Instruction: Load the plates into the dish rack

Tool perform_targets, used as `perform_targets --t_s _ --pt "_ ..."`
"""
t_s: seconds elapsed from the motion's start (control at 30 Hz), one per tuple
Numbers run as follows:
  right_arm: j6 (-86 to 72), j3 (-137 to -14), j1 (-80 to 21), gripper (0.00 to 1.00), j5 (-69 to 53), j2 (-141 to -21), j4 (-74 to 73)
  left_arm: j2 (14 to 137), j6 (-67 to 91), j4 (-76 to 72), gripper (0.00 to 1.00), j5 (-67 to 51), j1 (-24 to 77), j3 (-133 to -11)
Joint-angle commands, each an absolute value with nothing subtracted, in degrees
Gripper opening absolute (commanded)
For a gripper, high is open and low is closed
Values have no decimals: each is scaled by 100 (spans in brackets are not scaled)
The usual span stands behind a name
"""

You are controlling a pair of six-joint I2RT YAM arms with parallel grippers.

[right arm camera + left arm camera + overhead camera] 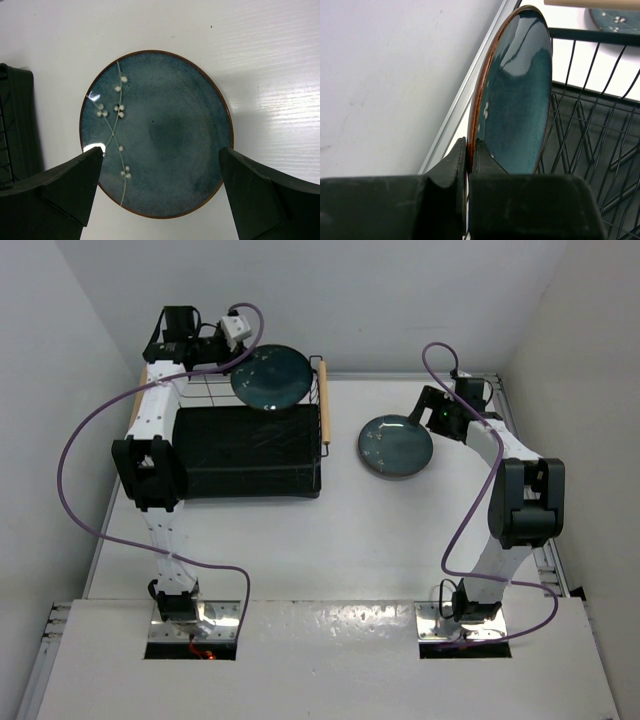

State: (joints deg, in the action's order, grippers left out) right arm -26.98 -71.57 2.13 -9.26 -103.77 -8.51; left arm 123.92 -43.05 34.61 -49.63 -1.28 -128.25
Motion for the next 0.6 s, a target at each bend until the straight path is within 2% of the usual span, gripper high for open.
perform_targets --t_s 0.0,0.57 --pt "-2689 -7190 255 99 -1002 -10239 -545 12041 -4192 2716 0 -5599 -167 -13079" --pt "-2698 -7005 316 99 -1002 -10151 -448 11883 -4808 3006 0 -5353 -114 -12297"
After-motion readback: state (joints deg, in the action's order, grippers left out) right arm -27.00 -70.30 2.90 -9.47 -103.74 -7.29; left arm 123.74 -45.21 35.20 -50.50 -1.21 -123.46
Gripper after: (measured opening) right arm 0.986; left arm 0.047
